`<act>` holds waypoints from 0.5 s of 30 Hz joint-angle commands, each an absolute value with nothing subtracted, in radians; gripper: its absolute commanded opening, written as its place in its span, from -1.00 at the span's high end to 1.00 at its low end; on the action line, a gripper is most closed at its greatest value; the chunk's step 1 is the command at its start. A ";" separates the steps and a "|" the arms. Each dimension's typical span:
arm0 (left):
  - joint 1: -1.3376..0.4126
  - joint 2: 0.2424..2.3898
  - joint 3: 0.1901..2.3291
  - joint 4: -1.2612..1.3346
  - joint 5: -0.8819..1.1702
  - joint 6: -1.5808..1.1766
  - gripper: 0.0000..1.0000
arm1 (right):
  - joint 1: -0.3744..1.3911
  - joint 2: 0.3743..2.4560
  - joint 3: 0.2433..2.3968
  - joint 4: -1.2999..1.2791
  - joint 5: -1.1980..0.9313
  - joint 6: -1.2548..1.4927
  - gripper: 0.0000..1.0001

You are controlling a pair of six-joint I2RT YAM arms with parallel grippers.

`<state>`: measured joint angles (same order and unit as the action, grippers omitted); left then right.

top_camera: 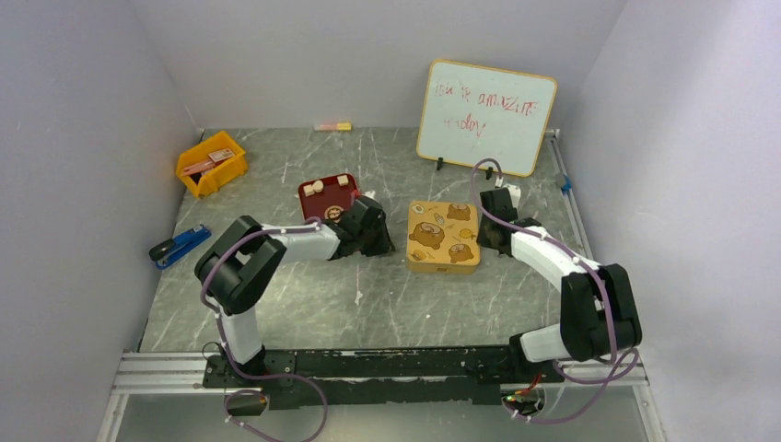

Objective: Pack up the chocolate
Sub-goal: Close the box lid on the packing box.

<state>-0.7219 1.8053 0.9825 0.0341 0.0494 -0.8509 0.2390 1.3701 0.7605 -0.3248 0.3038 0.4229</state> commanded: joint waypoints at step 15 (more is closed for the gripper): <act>-0.776 1.899 1.167 -0.080 -0.054 -0.759 0.56 | 0.249 1.568 0.767 -0.164 0.161 0.424 0.83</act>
<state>-0.7685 1.8931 1.1175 -0.0525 -0.0246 -0.7925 0.2359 1.5284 0.7425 -0.2310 0.2207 0.4160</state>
